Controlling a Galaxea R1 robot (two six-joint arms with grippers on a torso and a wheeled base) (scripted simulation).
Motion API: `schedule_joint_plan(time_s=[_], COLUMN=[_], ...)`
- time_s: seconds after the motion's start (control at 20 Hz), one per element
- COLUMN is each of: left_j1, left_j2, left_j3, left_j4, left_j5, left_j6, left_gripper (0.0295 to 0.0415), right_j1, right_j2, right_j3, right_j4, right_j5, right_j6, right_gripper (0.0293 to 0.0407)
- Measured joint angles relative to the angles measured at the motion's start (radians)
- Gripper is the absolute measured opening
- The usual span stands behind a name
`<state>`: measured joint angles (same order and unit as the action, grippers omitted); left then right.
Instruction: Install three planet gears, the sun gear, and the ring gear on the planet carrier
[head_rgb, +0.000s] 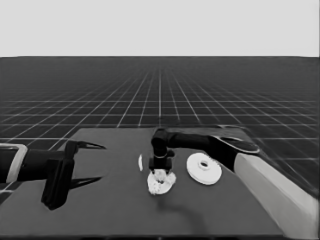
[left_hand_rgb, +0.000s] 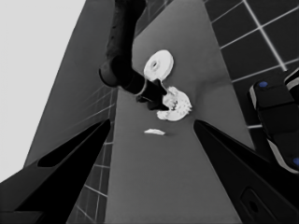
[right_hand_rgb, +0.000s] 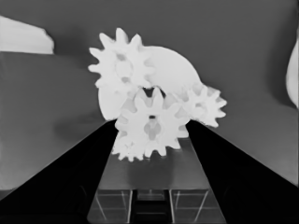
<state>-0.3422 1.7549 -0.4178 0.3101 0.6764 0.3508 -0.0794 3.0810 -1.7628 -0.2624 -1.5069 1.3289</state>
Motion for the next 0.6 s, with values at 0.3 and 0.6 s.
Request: schedule_joint_plan(time_s=[0.3,0.6], left_j1=[0.000,0.000], left_j2=[0.000,0.000], left_j3=[0.000,0.000], left_j4=[0.000,0.000], left_j5=[0.000,0.000], left_j6=[0.000,0.000], left_gripper=[0.0385,0.0385], right_j1=[-0.012,-0.020], right_j2=[0.004,0.003], right_j3=[-0.012,-0.013], right_j4=[-0.013,-0.012], right_j5=[0.006,0.006], right_j6=[-0.007,0.041], right_gripper=[0.0309,0.0309])
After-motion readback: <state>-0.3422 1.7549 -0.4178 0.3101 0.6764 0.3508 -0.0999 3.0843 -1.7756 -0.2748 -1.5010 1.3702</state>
